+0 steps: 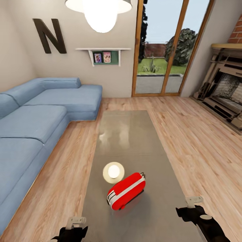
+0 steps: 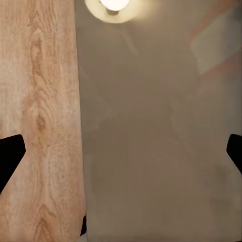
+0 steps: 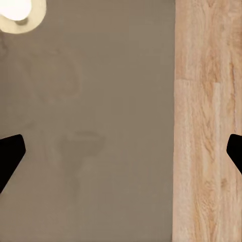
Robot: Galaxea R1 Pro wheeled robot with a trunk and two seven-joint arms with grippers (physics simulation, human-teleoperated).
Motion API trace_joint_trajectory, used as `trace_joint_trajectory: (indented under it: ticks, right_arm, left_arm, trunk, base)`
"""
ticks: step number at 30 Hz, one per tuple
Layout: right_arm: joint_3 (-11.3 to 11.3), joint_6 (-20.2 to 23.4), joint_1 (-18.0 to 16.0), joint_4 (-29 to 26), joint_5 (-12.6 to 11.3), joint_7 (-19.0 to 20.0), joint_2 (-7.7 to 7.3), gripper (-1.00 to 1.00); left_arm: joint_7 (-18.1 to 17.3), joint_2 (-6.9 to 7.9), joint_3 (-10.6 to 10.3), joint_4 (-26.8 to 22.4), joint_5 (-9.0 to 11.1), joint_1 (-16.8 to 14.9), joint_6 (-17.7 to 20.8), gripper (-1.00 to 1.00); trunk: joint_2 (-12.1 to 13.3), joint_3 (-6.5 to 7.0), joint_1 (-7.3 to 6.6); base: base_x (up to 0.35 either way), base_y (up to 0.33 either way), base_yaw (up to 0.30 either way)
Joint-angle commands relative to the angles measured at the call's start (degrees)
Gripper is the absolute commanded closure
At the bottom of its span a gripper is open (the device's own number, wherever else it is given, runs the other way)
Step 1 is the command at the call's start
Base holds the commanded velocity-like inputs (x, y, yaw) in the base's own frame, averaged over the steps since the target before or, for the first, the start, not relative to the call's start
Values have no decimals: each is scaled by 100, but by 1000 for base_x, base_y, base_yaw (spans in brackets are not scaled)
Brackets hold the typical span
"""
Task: Turn on the radio receiver that's on the table in the living room.
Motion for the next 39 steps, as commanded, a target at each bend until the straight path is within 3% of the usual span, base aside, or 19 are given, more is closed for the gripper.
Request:
trace_joint_trajectory:
  ticks: [1,39]
  right_arm:
    - [-3,-1,0,0,-1,2,0,-100]
    - [-17,5,0,9,1,-26,32,-100]
  left_arm:
    - [0,-4,-1,-3,0,0,0,-100]
    - [5,-23,-39,-205,4,0,17,-100]
  trunk:
    - [0,-2,0]
    - [0,-21,0]
  base:
    - [0,0,107]
    - [0,0,7]
